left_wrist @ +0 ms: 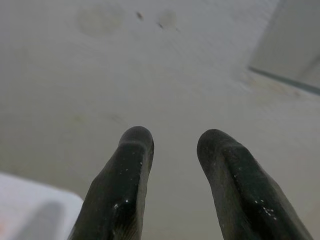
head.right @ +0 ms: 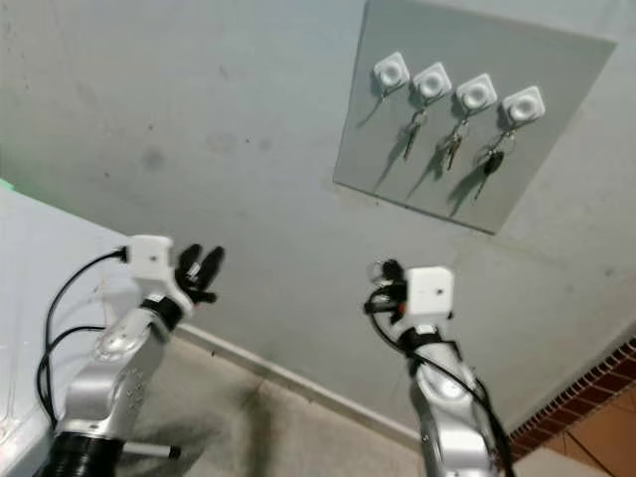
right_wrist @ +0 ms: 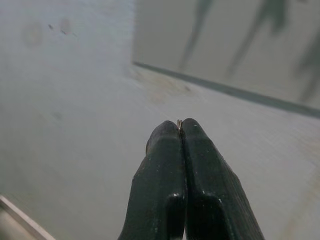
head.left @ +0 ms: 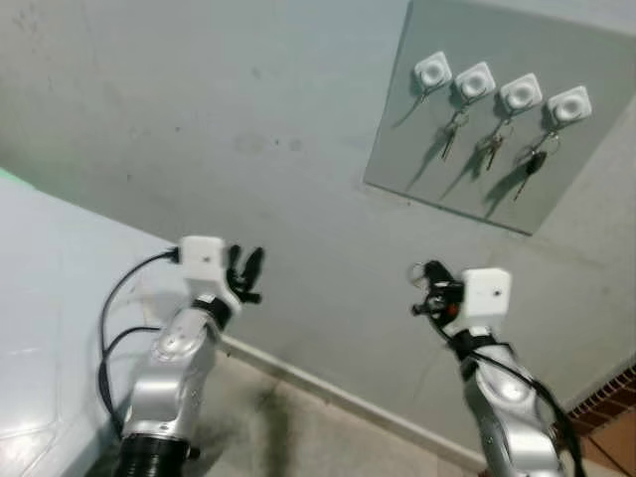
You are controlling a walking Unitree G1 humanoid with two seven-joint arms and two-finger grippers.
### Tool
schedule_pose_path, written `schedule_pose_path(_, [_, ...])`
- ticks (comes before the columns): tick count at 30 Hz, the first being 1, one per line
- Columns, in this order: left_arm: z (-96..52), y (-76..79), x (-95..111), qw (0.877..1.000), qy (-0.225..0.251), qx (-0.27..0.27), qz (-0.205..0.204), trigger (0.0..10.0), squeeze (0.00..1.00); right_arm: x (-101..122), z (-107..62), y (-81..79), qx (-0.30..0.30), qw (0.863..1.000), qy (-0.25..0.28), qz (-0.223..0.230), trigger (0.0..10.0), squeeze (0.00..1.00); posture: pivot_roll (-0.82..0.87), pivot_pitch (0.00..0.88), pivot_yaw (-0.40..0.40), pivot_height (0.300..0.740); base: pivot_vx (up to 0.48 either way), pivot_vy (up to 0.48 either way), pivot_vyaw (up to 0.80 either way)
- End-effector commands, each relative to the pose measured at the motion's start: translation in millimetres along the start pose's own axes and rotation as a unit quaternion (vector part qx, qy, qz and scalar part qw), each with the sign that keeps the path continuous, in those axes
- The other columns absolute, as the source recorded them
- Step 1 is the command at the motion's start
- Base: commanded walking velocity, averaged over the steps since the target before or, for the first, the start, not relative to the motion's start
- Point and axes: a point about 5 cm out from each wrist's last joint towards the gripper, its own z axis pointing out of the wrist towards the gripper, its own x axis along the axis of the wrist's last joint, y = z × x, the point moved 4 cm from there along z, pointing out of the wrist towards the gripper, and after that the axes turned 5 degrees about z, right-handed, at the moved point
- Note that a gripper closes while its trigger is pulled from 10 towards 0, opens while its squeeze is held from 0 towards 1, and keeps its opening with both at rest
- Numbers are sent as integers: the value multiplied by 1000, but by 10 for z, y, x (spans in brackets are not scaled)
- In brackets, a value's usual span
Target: Hang keys on a hook
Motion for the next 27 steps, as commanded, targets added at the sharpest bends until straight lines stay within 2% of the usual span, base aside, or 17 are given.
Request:
schedule_pose_path(1, [-13, -94, 54, 1000, 5, 11, 7, 10000, 0, 80, 44, -105, 15, 1000, 14, 6, 10000, 0, 117, 0, -89, 740, 420, 0, 0])
schedule_pose_path(12, [1, -80, 77, 1000, 11, 10, 8, 10000, 0, 75, 48, -101, 16, 1000, 12, 5, 10000, 0, 118, 0, -90, 740, 415, 0, 0])
schedule_pose_path(20, [2, -105, 90, 999, 14, 26, 14, 10000, 0, 71, 58, -119, 19, 1000, 11, 4, 10000, 0, 123, 0, -92, 740, 0, 0, 0])
schedule_pose_path(26, [21, 49, 207, 999, 31, -13, 28, 10000, 0, 63, 77, -125, 19, 1000, 9, -3, 10000, 0, 131, 0, -98, 740, 0, 0, 0])
schedule_pose_path(27, [28, 117, 230, 999, 34, -28, 30, 10000, 0, 71, 92, -133, 20, 1000, 10, -3, 10000, 0, 131, 0, -98, 740, 0, 0, 0])
